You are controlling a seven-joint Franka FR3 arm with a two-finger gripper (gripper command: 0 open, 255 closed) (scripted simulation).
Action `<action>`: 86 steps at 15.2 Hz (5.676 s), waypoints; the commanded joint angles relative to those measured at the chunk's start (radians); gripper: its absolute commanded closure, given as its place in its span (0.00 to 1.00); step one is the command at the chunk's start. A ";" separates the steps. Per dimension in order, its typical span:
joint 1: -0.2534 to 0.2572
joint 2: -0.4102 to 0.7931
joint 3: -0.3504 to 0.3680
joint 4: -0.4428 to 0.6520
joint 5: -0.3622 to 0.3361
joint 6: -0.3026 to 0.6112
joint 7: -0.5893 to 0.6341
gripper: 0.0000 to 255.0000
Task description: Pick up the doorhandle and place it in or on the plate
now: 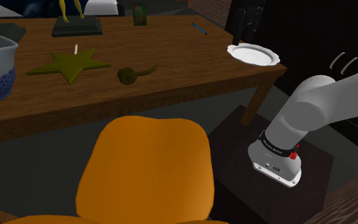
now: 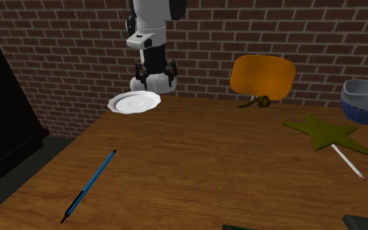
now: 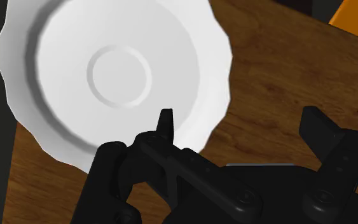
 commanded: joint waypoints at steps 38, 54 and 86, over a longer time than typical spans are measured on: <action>0.194 0.964 0.701 0.805 -0.260 0.115 0.941 0.00; 0.182 0.952 0.697 0.743 -0.254 0.167 0.939 1.00; 0.051 0.525 0.564 0.545 -0.040 0.054 0.630 1.00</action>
